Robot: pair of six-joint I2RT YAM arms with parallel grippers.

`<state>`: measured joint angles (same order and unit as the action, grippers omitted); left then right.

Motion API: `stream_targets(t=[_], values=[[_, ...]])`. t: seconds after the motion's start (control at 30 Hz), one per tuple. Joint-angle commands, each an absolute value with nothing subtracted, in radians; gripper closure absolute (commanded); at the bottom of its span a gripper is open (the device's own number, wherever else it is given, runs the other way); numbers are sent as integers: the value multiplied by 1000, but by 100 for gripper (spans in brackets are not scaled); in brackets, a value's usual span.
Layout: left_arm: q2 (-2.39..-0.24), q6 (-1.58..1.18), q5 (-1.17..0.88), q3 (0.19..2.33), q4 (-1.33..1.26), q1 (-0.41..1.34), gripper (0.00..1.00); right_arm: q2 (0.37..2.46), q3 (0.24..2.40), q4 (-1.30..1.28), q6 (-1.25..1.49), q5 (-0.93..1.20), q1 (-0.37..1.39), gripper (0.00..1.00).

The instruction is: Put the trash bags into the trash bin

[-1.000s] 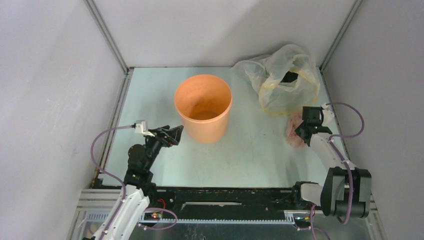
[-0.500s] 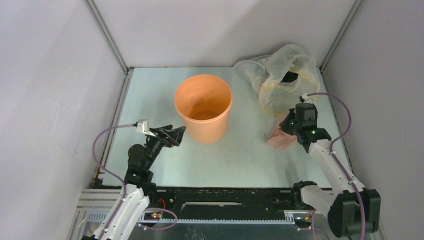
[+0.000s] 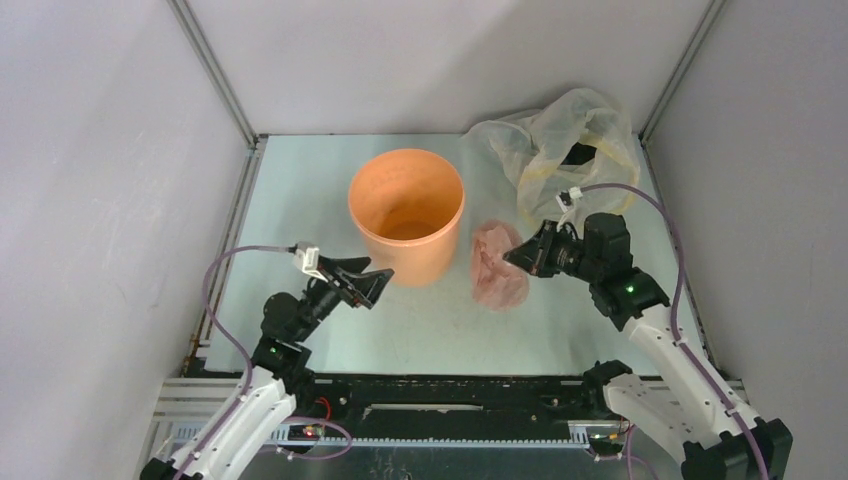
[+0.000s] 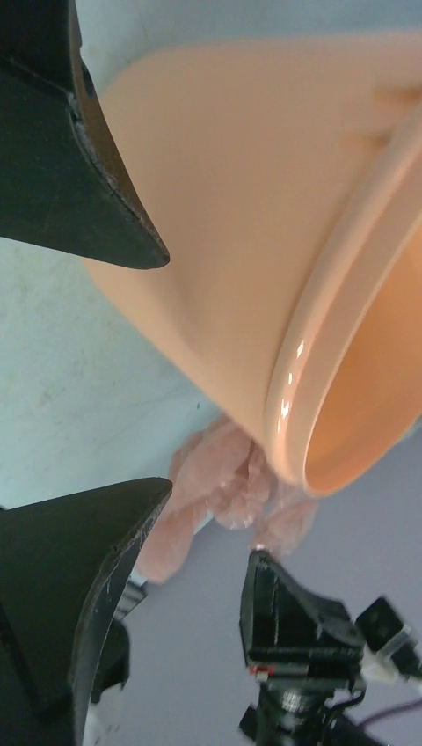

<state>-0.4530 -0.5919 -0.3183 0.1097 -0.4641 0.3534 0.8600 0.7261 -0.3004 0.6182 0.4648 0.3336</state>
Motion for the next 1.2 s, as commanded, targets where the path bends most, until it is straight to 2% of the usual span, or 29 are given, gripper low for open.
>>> stream_targets(t=[0.0, 0.3, 0.63, 0.97, 1.17], values=[[-423, -584, -270, 108, -521, 451, 5, 824, 767, -250, 631, 517, 405, 100], [-503, -805, -166, 154, -474, 647, 0, 751, 767, -237, 631, 457, 562, 100], [-574, -1001, 19, 192, -449, 896, 0, 756, 767, -208, 590, 366, 722, 100], [-668, -1048, 80, 240, -458, 1029, 0, 807, 767, -142, 579, 350, 811, 100], [-779, -1107, 125, 240, -442, 1076, 5, 788, 766, -134, 586, 346, 824, 100]])
